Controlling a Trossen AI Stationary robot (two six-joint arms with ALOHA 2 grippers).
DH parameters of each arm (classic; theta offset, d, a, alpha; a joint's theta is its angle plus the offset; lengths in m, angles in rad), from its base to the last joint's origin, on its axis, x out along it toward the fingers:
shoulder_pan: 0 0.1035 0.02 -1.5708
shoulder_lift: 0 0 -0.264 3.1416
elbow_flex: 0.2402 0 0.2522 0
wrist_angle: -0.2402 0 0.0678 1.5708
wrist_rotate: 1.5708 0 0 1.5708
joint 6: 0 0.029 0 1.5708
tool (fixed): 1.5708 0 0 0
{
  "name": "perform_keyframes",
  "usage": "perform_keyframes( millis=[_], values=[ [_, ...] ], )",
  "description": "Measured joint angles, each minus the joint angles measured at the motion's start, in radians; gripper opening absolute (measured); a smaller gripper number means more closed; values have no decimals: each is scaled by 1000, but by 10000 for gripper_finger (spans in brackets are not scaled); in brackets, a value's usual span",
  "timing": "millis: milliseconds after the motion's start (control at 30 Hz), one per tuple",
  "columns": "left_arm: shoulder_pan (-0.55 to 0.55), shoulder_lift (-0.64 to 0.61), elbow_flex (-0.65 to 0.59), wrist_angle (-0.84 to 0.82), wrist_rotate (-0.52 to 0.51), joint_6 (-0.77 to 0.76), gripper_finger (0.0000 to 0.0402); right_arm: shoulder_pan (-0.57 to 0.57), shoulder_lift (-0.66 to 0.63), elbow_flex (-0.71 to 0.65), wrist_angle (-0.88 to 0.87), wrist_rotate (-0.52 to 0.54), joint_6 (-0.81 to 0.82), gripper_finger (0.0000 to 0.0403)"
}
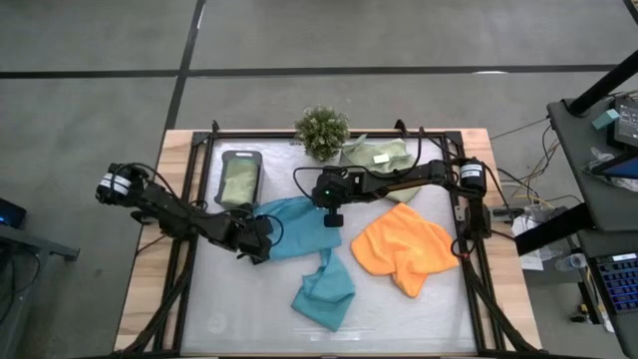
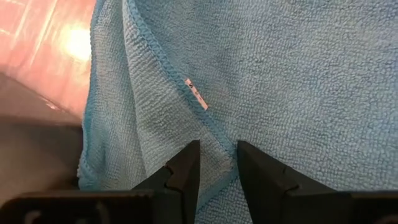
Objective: Fold microfiber towels
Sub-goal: Fold the left blue microfiber cloth
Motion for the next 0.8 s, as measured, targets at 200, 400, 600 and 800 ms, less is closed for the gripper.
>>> perform_keyframes(
  millis=[200, 400, 600, 800],
  values=[
    [0, 0, 0, 1, 12, 8, 27, 0, 0, 0, 0, 0, 0, 9],
    [0, -2, 0, 1, 19, 11, 1, 0, 0, 0, 0, 1, 0, 9],
    [0, -44, 0, -15, 21, 27, 0, 0, 0, 0, 0, 1, 0, 9],
    [0, -115, 1, -54, -1, 28, 0, 0, 0, 0, 1, 3, 0, 9]
  ],
)
